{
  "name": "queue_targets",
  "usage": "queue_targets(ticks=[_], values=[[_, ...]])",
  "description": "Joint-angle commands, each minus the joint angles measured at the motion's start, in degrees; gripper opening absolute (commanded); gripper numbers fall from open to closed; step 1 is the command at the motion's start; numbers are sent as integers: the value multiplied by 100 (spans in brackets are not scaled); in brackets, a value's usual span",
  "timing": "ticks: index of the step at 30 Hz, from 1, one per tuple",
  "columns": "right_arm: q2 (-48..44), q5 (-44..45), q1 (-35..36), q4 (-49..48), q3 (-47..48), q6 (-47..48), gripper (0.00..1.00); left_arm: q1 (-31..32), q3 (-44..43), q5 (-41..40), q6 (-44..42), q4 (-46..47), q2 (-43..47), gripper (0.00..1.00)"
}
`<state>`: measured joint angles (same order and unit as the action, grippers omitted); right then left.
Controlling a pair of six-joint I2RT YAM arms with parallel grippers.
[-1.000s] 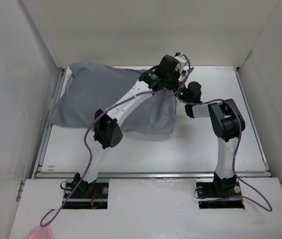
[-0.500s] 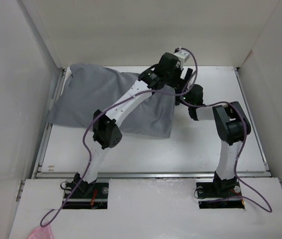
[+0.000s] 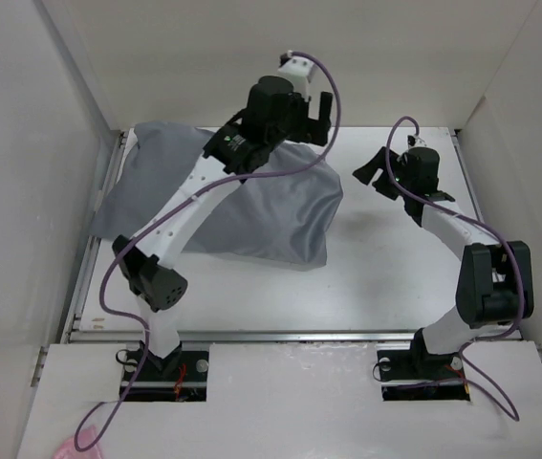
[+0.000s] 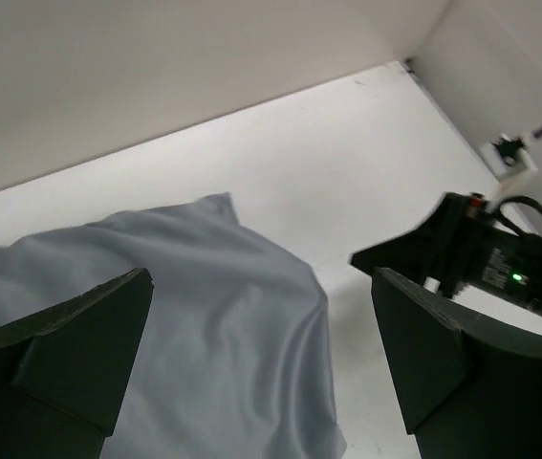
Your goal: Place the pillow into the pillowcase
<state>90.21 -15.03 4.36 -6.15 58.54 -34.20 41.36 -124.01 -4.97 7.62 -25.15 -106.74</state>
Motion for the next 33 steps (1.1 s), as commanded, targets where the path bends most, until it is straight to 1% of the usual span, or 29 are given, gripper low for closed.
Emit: queue_targets(ticks=[1,2,3,5,6,7,8,9,10,11,12,13,14,15,16,19,20,22,24,25,27,28,30,31,32,33], values=[[-258,-394,-14,309,34,475,79,-304,630,-758,424,-69,469,100],[-259,-448,47,308,86,553,79,-400,823,-760,538,-156,557,100],[-172,-509,47,308,157,606,79,-636,1286,-760,661,-157,758,100],[65,-510,231,369,341,669,79,-918,1833,-681,969,-44,1013,100],[162,-562,302,369,394,729,79,-1181,2132,-593,1057,53,1328,100],[276,-563,476,369,447,817,78,-1322,2779,-514,1136,315,1522,100],[399,-563,574,430,604,818,78,-1454,3116,-461,1267,448,1707,100],[731,-511,670,431,719,870,78,-1578,3415,-461,1347,554,1892,100],[935,-510,776,544,868,940,78,-1840,3940,-382,1409,720,2259,100],[1119,-510,951,615,1139,941,76,-1973,4189,-382,1470,783,2428,100],[1443,-510,1014,615,1220,941,74,-2087,4383,-329,1549,783,2578,100],[1577,-406,1066,493,1273,793,67,-2193,4542,-268,1550,783,2823,100],[1700,-144,1067,423,1326,705,23,-2351,4778,-267,1550,783,2930,100],[1788,85,1067,422,1448,556,3,-2352,4850,-337,1602,783,3009,100],[1859,314,1067,422,1502,441,0,-2352,4851,-547,1672,705,3071,100],[1921,1053,917,605,1721,387,0,-2502,5070,-549,1786,704,3290,100],[1921,1272,735,754,1870,387,0,-2571,5131,-444,1787,704,3352,100],[1991,1274,549,817,2002,440,0,-2642,5132,-443,1787,704,3353,100],[2254,1274,382,1054,2160,502,0,-2712,5132,-495,1787,651,3353,100],[2351,1274,329,1150,2300,554,1,-2765,5132,-496,1787,651,3353,100],[2588,1274,250,1274,2355,624,8,-2765,5079,-496,1787,651,3353,100],[2589,1196,197,1274,2355,729,30,-2826,5010,-496,1787,599,3353,100],[2458,1125,197,1274,2355,905,60,-2888,4948,-496,1787,599,3353,100],[2327,1029,197,1170,2294,975,81,-2888,4947,-496,1787,546,3353,100],[2143,1098,197,1108,2189,976,89,-2888,4895,-548,1787,546,3353,100],[1749,1203,197,1047,2188,976,91,-2941,4895,-549,1787,494,3353,100]])
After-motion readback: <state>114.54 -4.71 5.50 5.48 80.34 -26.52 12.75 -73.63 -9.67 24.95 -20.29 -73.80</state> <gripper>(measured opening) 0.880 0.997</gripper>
